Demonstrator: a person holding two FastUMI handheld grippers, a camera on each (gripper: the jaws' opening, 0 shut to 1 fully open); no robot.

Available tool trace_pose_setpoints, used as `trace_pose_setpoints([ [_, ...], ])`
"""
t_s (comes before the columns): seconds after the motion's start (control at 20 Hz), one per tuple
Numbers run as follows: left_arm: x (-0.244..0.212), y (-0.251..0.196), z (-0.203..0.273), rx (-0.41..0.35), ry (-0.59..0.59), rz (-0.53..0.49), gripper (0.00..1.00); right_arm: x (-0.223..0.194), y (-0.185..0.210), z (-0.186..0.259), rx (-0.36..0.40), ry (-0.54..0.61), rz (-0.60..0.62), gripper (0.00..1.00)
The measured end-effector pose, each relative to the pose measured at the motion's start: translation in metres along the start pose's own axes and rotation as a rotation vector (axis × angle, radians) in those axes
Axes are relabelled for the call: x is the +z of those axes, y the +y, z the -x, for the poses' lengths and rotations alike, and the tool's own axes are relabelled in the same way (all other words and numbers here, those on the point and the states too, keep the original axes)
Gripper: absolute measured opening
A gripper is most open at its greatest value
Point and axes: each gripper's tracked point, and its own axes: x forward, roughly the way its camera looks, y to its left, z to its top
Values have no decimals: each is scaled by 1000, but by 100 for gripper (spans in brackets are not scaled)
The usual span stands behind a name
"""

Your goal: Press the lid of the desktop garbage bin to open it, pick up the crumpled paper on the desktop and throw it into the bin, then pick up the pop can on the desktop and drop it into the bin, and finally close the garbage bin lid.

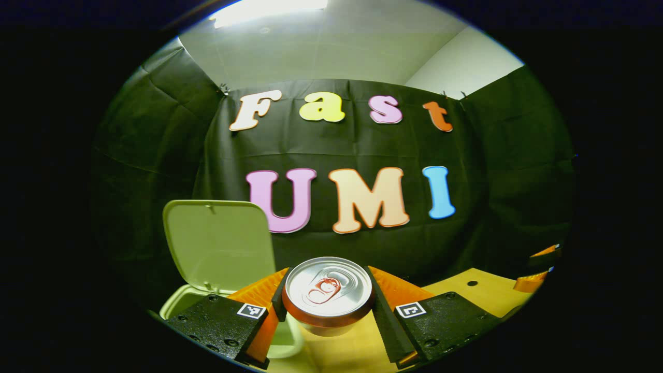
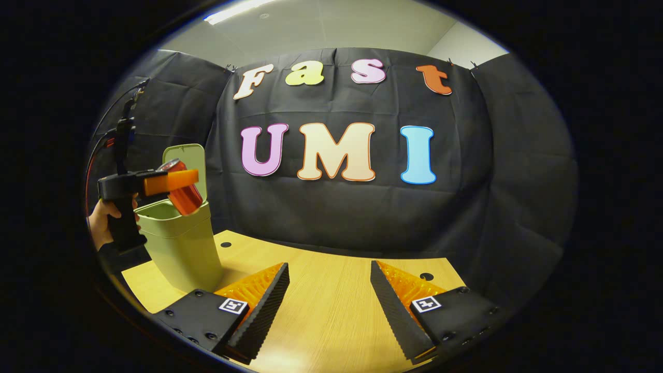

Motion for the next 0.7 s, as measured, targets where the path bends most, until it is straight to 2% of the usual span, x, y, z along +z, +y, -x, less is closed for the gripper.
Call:
trace_pose_setpoints([
  [0.1,4,39,0,70,1,-11,76,-2,3,-1,-2,4,-2,99],
  [0.3,-25,101,9,181,90,-48,77,-8,14,-7,-4,22,-11,99],
  [0.45,-21,119,19,210,66,-25,80,-7,21,-9,-3,26,-17,99],
  [0.5,-14,124,18,218,46,-34,92,-8,24,-10,-3,25,-13,99],
  [0.55,-7,127,18,224,30,-46,96,-7,26,-9,-3,25,-4,99],
  [0.7,19,127,6,211,9,-77,96,-6,26,-8,-11,19,17,100],
])
